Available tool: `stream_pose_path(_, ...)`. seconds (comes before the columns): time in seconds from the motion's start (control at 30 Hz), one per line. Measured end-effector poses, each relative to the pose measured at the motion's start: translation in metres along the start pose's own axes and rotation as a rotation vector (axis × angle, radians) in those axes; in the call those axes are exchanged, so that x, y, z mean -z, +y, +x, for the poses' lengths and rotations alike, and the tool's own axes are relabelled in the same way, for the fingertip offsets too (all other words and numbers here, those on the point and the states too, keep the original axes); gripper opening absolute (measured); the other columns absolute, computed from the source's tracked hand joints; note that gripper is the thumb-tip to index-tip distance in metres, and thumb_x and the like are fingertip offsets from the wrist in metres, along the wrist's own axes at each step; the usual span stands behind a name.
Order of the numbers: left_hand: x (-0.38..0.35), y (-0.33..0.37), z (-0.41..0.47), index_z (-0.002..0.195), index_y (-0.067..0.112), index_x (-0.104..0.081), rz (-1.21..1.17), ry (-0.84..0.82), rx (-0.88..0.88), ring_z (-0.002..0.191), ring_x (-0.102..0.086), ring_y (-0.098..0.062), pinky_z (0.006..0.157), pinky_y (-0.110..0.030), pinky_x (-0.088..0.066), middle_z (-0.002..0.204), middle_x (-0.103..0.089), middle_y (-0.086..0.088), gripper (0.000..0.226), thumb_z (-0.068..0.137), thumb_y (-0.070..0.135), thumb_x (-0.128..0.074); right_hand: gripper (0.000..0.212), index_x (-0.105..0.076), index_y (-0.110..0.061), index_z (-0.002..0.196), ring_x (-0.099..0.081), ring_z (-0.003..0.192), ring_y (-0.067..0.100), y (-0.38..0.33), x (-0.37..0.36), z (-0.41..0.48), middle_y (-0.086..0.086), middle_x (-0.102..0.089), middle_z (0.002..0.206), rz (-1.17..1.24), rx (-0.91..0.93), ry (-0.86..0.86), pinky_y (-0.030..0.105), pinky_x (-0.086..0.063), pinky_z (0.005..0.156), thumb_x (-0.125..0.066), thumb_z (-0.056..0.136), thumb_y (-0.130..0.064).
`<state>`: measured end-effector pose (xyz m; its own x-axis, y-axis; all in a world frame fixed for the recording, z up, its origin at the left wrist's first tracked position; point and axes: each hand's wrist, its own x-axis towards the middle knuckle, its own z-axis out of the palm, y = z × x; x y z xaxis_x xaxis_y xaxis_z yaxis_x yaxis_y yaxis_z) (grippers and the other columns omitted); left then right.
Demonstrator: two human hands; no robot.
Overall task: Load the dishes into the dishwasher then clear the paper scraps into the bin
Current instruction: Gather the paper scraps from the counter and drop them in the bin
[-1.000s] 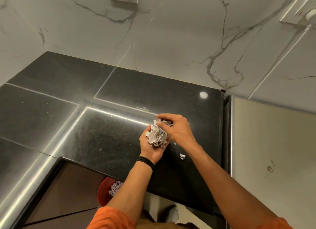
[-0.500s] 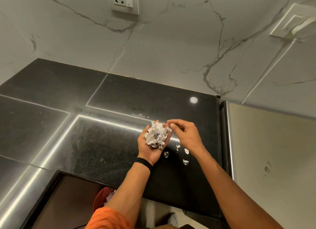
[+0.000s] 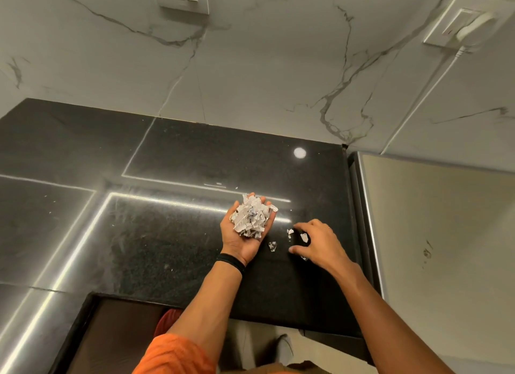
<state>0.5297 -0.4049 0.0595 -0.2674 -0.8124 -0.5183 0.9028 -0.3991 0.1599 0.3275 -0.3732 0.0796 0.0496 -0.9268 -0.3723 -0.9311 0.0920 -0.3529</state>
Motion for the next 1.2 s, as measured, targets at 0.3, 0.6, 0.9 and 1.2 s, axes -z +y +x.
stream_pose_path(0.3,0.004,0.003,-0.001,0.148,0.01,-0.051,0.017,-0.005,0.048,0.136,-0.051,-0.036,0.109,-0.056,-0.045,0.148,-0.053,-0.018,0.056,0.1,0.038,-0.05,0.051,-0.059,-0.027,0.139,-0.052,0.119,0.014,0.002,-0.016,-0.016,-0.007,-0.054,0.126,-0.025,0.025,0.021,0.03,-0.044,0.102,-0.074,0.091,-0.023)
stream_pose_path(0.6,0.003,0.004,-0.006,0.15,0.012,-0.049,0.042,-0.016,0.079,0.139,-0.048,-0.035,0.112,-0.055,-0.041,0.144,-0.056,-0.018,0.056,0.1,0.037,-0.048,0.017,-0.074,-0.022,0.109,-0.062,0.092,0.007,-0.01,-0.014,-0.013,-0.005,-0.067,0.106,0.126,-0.083,0.204,0.024,-0.052,0.085,-0.071,0.093,-0.017)
stream_pose_path(0.9,0.014,0.013,-0.009,0.145,0.011,-0.054,0.056,-0.01,0.072,0.135,-0.053,-0.035,0.114,-0.054,-0.04,0.146,-0.055,-0.018,0.053,0.101,0.039,-0.047,0.024,-0.072,-0.023,0.12,-0.064,0.105,0.019,-0.028,-0.021,0.015,-0.002,-0.064,0.113,-0.011,-0.004,0.191,0.031,-0.051,0.088,-0.061,0.099,-0.017)
stream_pose_path(1.2,0.02,0.021,-0.008,0.144,0.01,-0.055,0.053,-0.001,0.066,0.135,-0.052,-0.035,0.112,-0.054,-0.041,0.146,-0.055,-0.018,0.052,0.102,0.039,-0.046,0.036,-0.068,-0.016,0.119,-0.051,0.114,0.02,-0.064,-0.047,-0.006,0.001,-0.055,0.121,-0.131,0.122,0.13,0.036,-0.049,0.095,-0.065,0.096,-0.043)
